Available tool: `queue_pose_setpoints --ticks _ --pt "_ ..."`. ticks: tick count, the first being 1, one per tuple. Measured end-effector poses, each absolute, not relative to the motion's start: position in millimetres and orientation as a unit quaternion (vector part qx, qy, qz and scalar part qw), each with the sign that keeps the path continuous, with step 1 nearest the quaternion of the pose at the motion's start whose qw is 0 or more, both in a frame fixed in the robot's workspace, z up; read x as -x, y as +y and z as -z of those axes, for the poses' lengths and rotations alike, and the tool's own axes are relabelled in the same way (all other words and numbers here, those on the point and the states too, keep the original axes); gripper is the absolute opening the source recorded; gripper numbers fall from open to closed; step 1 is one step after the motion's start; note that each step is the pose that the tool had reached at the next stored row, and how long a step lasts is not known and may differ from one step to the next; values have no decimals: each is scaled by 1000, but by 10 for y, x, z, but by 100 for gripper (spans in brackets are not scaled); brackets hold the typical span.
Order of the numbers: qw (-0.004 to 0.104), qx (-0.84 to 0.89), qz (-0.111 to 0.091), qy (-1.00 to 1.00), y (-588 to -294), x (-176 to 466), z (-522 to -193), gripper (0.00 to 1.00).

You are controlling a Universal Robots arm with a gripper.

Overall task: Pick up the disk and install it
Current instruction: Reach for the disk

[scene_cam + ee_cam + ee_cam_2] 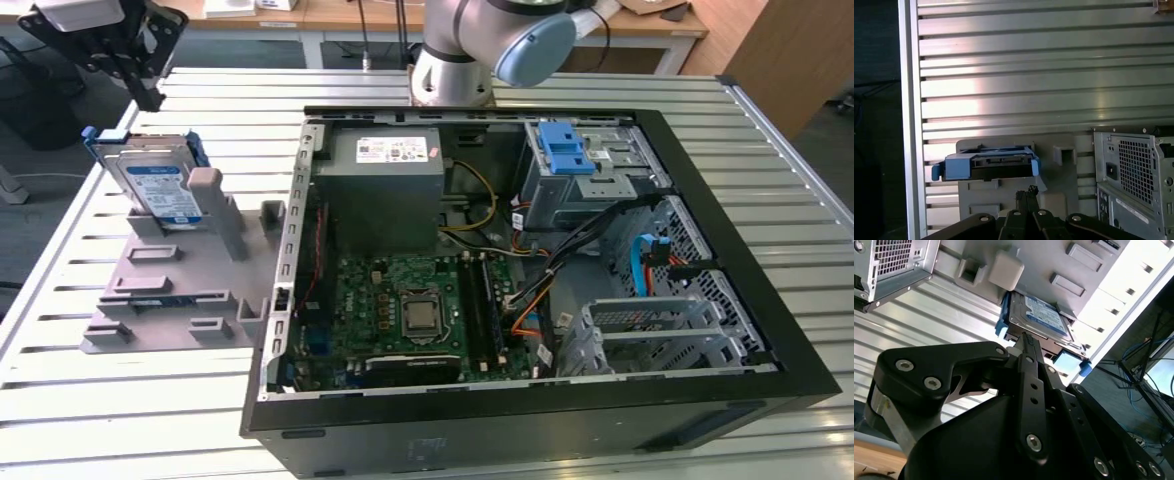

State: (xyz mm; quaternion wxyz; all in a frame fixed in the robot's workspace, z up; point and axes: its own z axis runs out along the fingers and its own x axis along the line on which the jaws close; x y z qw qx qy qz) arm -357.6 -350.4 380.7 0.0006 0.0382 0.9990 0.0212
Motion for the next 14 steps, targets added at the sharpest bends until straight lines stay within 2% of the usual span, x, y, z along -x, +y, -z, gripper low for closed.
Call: queue_pose_setpoints --ticks 14 --pt "1 -38 -21 999 -3440 3984 -3779 11"
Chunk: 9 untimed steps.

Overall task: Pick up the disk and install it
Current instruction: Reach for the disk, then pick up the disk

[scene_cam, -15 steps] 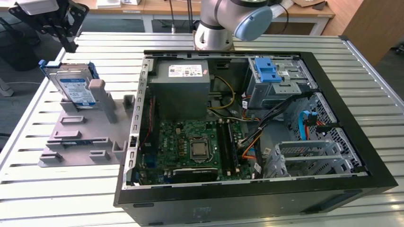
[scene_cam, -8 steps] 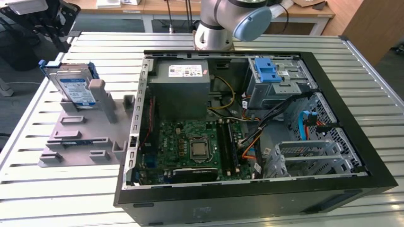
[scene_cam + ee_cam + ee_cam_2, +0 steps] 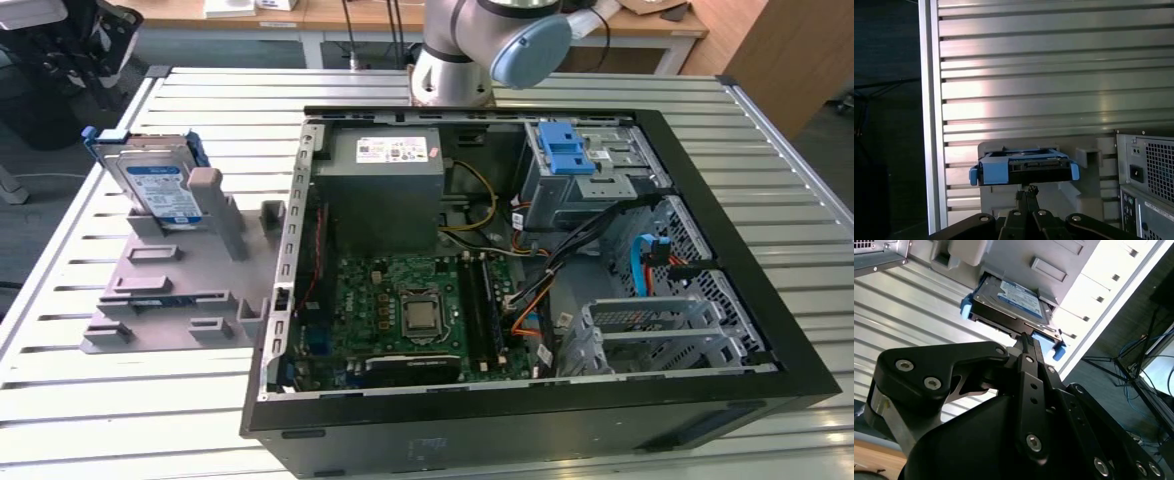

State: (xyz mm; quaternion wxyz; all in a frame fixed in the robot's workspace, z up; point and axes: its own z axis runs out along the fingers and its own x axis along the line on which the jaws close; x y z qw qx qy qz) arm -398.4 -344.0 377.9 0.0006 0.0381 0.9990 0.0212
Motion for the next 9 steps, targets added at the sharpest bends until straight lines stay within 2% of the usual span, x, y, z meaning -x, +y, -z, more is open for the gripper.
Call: queue_pose_setpoints --ticks 9 --pt "1 -38 -21 999 -3429 4065 -3776 11"
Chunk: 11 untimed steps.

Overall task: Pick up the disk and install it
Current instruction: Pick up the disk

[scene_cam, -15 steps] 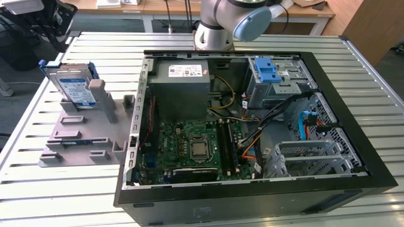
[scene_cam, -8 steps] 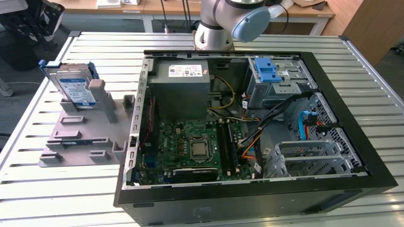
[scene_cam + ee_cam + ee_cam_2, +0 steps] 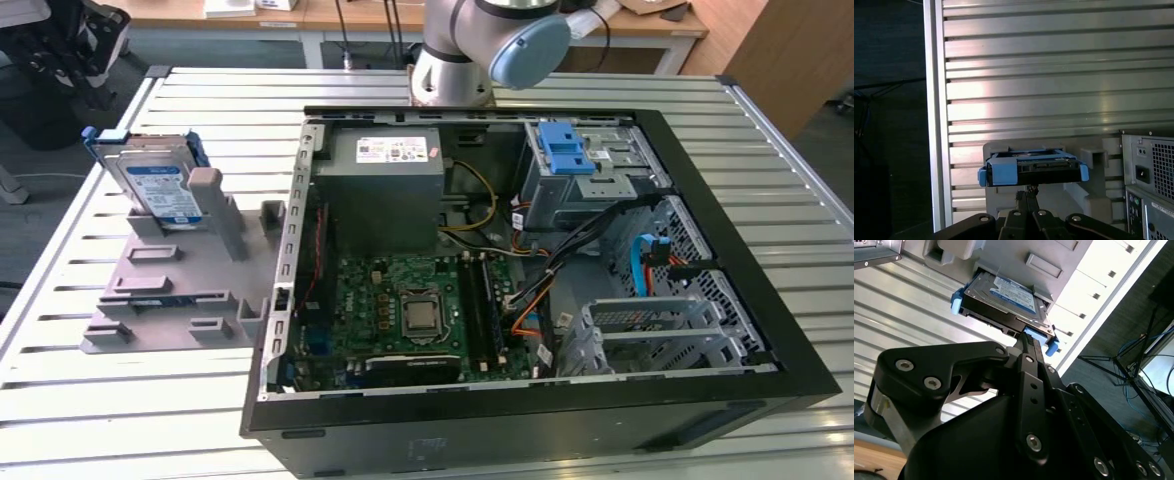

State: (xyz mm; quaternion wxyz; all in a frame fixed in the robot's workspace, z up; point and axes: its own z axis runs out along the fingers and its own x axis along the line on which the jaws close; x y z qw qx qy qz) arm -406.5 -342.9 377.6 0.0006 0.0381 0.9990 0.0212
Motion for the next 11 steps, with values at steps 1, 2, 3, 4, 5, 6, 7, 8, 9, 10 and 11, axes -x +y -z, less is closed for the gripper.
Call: queue_pose_setpoints --ticks 1,2,3,4,5,6,7,8,9,10,11 --pt "1 -38 -21 999 -3429 4065 -3775 11" --pt "1 -38 -21 999 -3429 4065 -3775 11" --pt "1 -38 -21 999 -3429 4065 -3775 11" --pt "1 -38 -21 999 -3429 4066 -3775 11" --pt "1 -38 -21 999 -3429 4066 -3776 11" --pt "1 -38 -21 999 -3429 4066 -3775 11" --pt "1 -38 -21 999 -3429 4066 -3775 11" --pt "1 -38 -21 999 -3429 4066 -3775 11" --pt "1 -38 -21 999 -3429 4066 -3776 11" --pt "1 -38 -21 999 -3429 4066 -3775 11" --pt "1 -37 -21 999 -3429 4066 -3776 11"
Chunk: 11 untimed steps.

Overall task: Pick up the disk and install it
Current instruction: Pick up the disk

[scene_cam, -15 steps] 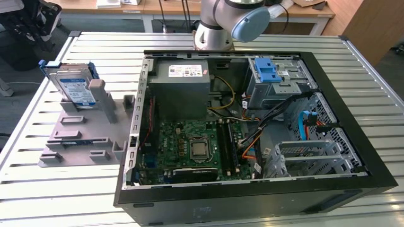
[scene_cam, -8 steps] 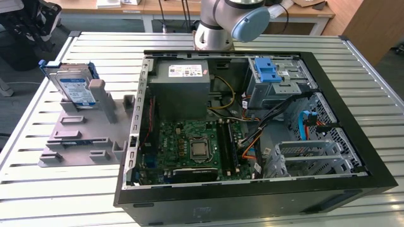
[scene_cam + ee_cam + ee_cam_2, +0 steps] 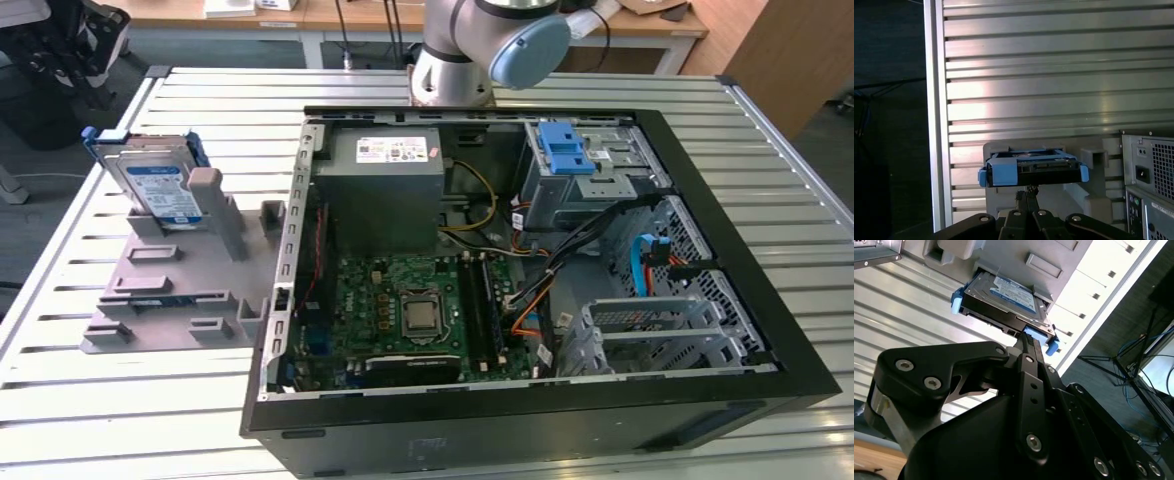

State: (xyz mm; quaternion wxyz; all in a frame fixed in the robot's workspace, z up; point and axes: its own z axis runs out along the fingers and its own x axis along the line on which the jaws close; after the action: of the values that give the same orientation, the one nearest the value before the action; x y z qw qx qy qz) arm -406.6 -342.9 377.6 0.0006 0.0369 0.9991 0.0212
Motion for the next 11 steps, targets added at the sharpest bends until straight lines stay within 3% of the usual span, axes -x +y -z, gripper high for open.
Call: queue_pose_setpoints --ticks 11 --pt "-1 27 -21 999 -3429 4067 -3773 11"
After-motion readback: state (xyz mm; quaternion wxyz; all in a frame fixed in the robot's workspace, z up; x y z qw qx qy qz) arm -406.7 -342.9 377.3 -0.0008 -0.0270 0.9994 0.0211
